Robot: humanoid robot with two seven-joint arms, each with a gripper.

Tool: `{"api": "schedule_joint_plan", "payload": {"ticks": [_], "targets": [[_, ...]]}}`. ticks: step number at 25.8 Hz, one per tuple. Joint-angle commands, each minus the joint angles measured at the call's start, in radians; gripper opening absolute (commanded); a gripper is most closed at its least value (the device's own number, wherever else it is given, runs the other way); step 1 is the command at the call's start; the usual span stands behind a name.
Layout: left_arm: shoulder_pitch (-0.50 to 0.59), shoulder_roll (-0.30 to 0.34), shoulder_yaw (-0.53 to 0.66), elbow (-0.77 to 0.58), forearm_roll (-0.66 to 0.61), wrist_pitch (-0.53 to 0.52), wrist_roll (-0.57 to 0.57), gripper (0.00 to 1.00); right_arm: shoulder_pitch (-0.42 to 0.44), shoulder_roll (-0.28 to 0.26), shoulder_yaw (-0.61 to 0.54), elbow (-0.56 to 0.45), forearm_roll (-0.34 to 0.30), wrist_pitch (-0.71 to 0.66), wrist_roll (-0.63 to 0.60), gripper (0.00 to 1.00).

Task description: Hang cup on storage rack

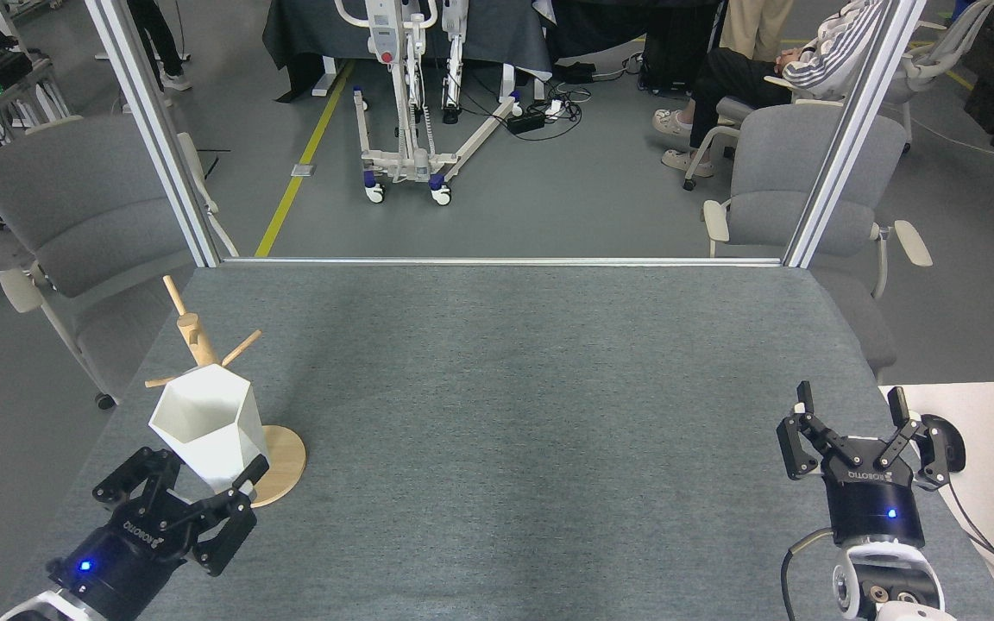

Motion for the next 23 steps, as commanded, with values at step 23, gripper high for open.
{"api": "schedule_joint_plan", "payload": {"ticks": [23], "targets": [[0.003,-0.035,0.089,0.101,-0.003,-0.001,0.029,0.00,0.041,0.040,0.020,0.011,0.000,-0.007,0.145,0.99]]}}
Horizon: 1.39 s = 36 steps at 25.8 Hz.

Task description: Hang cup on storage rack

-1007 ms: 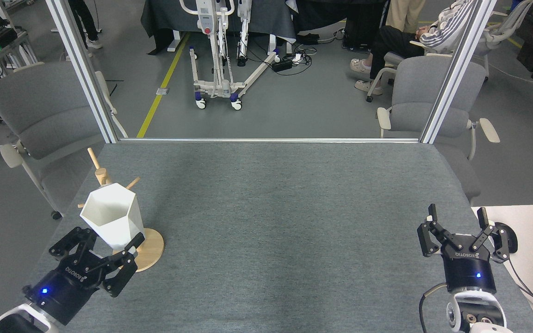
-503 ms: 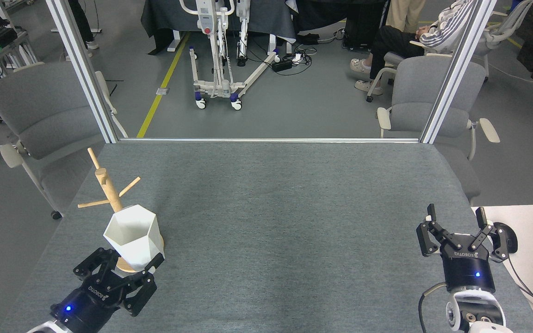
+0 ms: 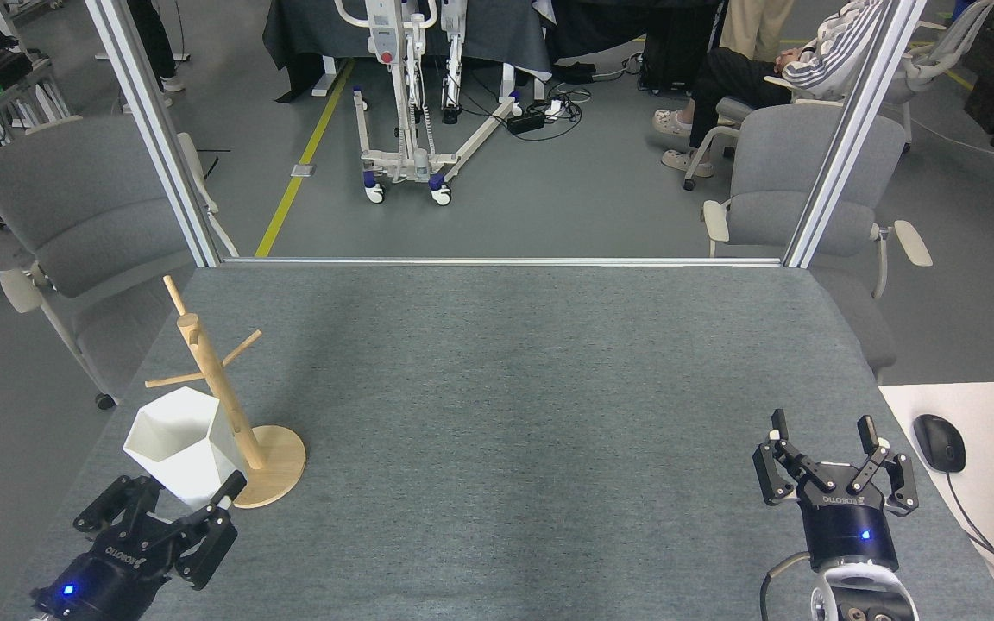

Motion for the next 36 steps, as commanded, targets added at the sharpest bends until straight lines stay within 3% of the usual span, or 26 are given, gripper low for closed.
{"api": "schedule_joint_plan", "payload": {"ticks": [1,15,23,36], "targets": [[-0.013,-0.001,0.007,0.037,-0.003,-0.001,0.005,0.00,-0.001,-0.002,0.002,0.000,0.000,-0.005,0.102,0.99],[-0.056,0.002,0.050,0.118,-0.009,-0.001,0.006,0.00,0.004,0.003,0.004,0.001,0.000,-0.013,0.115,0.99],[-0.141,0.025,0.054,0.208,-0.011,-0.001,0.006,0.00,0.005,-0.001,0.005,0.001,-0.002,-0.011,0.115,0.99],[-0.142,0.050,0.079,0.261,-0.009,-0.001,0.008,0.00,0.002,-0.002,0.014,0.003,-0.029,-0.013,0.115,0.99]]}}
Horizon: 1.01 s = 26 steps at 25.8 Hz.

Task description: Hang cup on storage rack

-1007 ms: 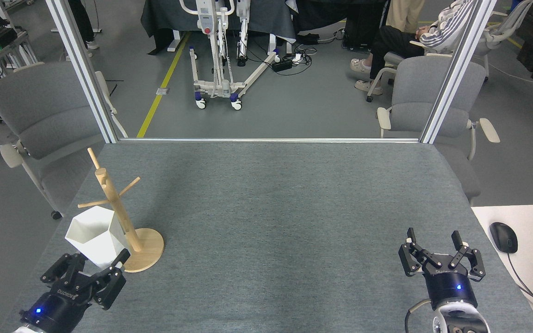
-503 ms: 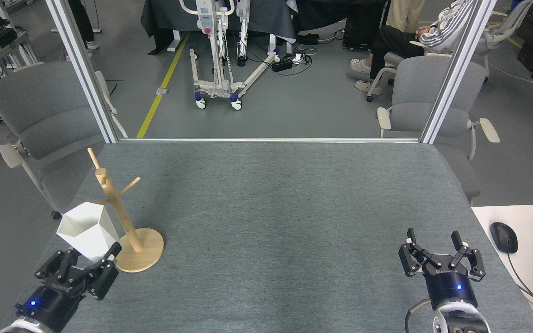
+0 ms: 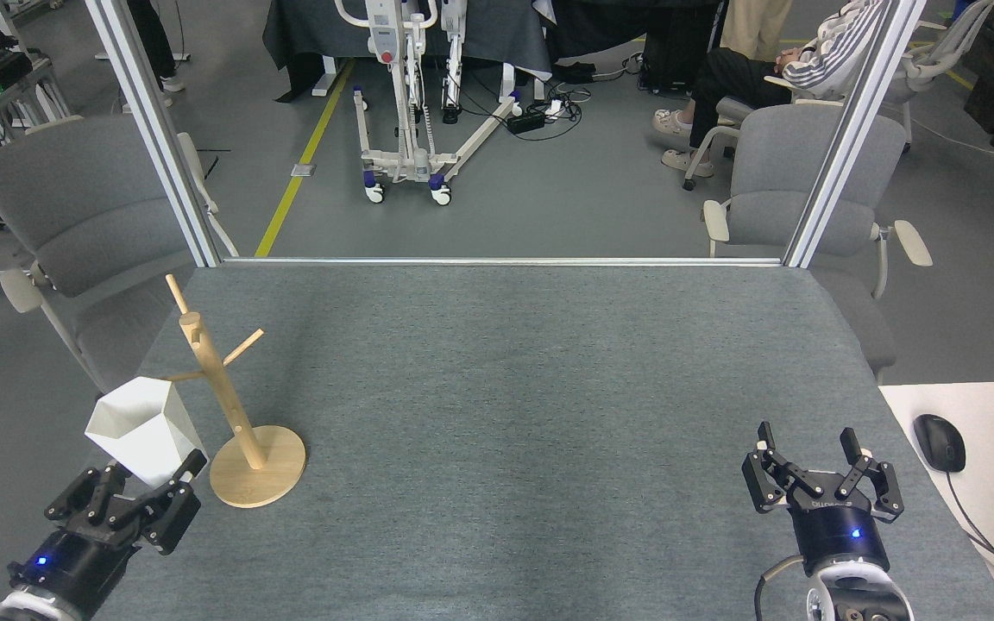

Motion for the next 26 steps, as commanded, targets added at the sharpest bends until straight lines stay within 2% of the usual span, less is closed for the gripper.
{"api": "schedule_joint_plan", "payload": {"ticks": [1,8,26], "targets": [[-0.006,0.001,0.001,0.008,-0.001,0.000,0.001,0.00,0.001,0.001,0.000,0.000,0.000,-0.001,-0.002,0.99],[-0.050,0.013,0.004,0.070,-0.002,0.000,0.001,0.00,0.001,0.000,0.000,0.000,-0.002,0.001,-0.002,0.99],[-0.070,0.041,0.012,0.086,0.005,0.000,0.001,0.00,-0.007,-0.006,-0.001,0.026,-0.003,0.004,-0.002,0.99]]}}
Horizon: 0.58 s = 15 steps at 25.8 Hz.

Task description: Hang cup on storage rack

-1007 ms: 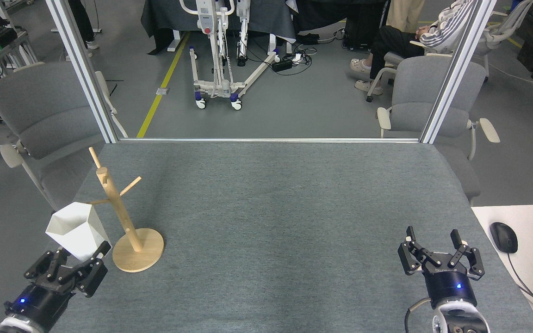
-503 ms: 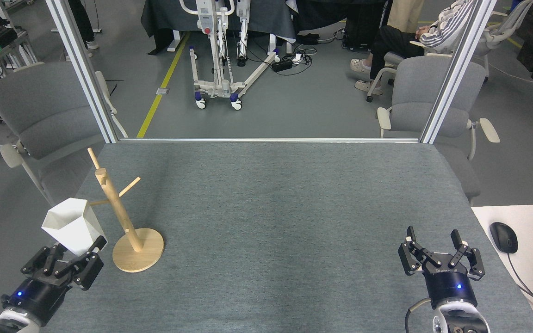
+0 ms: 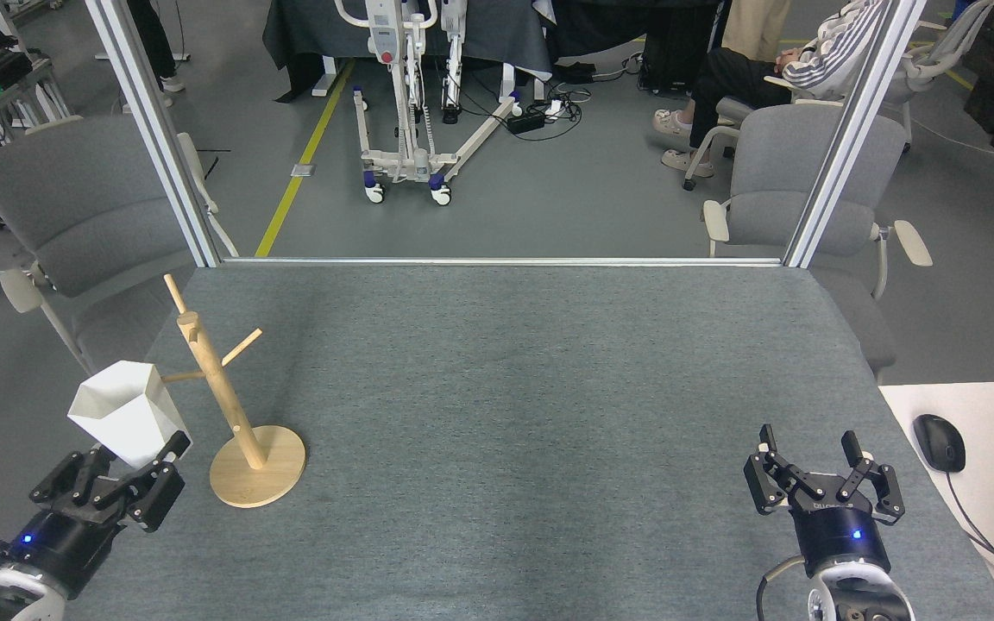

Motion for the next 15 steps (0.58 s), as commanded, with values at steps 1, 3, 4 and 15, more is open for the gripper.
{"api": "schedule_joint_plan", "payload": {"ticks": [1,3,4,15], "targets": [[0.000,0.003,0.000,-0.005,0.004,0.000,0.000,0.00,0.000,-0.001,0.000,0.002,-0.001,0.001,0.005,0.99],[0.002,0.003,0.000,-0.005,0.004,0.000,0.000,0.00,0.001,0.001,0.000,0.002,-0.002,0.000,0.005,0.99],[0.003,0.003,0.000,-0.007,0.004,0.000,0.000,0.00,0.001,0.003,0.000,0.002,-0.002,0.000,0.005,0.99],[0.015,-0.005,-0.009,-0.062,-0.003,0.000,-0.002,0.00,0.004,0.004,0.000,0.002,-0.001,0.001,0.004,0.99]]}}
